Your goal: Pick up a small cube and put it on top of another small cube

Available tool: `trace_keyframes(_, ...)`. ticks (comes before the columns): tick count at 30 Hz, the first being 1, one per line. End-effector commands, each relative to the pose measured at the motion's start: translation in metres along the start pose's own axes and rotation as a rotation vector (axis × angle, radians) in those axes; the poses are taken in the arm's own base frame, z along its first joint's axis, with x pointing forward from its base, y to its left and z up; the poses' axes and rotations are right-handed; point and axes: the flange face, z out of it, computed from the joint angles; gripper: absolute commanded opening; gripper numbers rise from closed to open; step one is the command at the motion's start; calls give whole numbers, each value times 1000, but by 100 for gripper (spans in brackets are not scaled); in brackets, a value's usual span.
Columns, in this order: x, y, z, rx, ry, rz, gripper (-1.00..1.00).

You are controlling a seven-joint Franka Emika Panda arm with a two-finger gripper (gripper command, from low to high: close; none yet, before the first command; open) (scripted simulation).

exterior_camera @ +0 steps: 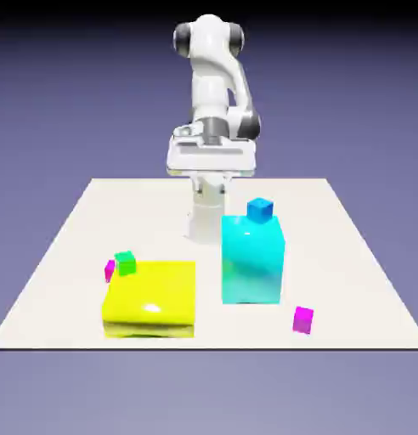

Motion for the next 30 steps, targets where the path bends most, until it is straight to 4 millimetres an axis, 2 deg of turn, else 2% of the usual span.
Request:
trace_keyframes(1, -2, -5, 10, -28, -26, 5, 0)
trace_keyframes(9, -29, -38, 98, -251, -234, 55, 0)
trace_keyframes(18, -84, -61, 190, -489, -463, 136, 0)
trace_keyframes(24, -126, -72, 240, -637, -611, 203, 0)
trace_keyframes(30, -165, -83, 278, -775, -756, 280, 0)
